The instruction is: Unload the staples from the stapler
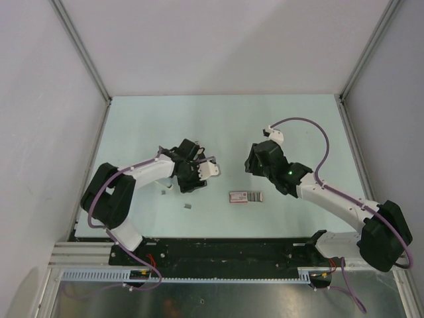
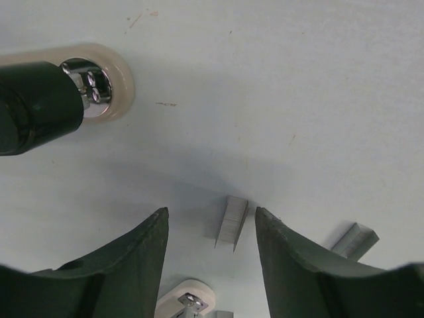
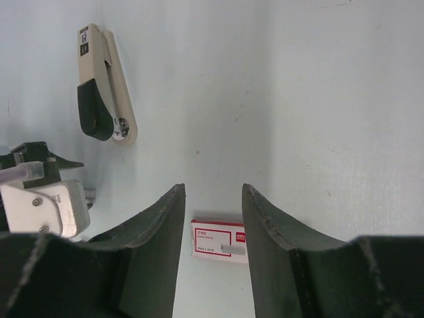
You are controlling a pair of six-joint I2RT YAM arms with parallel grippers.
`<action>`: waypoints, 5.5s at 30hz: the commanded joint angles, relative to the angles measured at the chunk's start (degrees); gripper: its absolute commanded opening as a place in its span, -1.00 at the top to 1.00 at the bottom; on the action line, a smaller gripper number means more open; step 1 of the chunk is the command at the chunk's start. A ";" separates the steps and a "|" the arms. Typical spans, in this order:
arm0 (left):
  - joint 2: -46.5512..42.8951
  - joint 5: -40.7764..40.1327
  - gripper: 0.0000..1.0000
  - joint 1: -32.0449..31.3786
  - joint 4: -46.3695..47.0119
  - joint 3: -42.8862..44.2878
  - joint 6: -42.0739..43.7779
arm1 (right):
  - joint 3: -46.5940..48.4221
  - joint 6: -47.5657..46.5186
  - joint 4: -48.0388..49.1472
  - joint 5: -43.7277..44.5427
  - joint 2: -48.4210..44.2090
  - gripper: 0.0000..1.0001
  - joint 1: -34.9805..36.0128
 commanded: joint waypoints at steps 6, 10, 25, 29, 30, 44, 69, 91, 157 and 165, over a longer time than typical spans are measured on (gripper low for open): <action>1.20 -1.04 0.30 -0.64 1.94 -1.98 0.95 | 0.23 -1.01 1.23 0.34 -2.51 0.18 -0.42; -0.56 -1.11 0.58 -0.63 2.11 -1.80 0.02 | 0.23 -1.14 1.35 0.21 -3.14 0.21 -0.42; -13.80 17.41 1.00 4.76 -3.62 20.04 -22.16 | 0.23 -2.93 10.26 -15.12 -7.69 0.17 -2.53; -13.15 36.81 1.00 11.86 -4.15 29.49 -35.95 | -0.44 -3.29 18.73 -26.13 -9.98 -0.01 -2.88; -12.48 41.53 1.00 13.17 -4.18 31.20 -39.06 | -0.72 -3.17 20.78 -28.37 -10.56 -0.07 -2.97; -12.72 65.88 1.00 13.35 19.07 24.77 -74.85 | -1.88 -0.57 41.69 -41.56 -10.25 -0.45 -0.64; -14.66 65.68 1.00 10.60 23.82 22.41 -78.06 | -1.90 6.18 50.34 -40.07 -5.57 0.45 1.32; -14.92 65.26 1.00 12.11 24.38 22.46 -77.69 | -1.88 5.13 45.85 -38.52 -6.95 0.20 3.26; -21.43 27.80 -0.81 15.58 4.74 20.82 -49.24 | 5.19 -3.57 -4.06 -16.03 -5.46 0.99 2.88; -25.39 6.67 -0.78 9.57 1.99 8.65 -32.17 | 6.88 0.52 -23.40 -0.84 3.16 1.00 5.49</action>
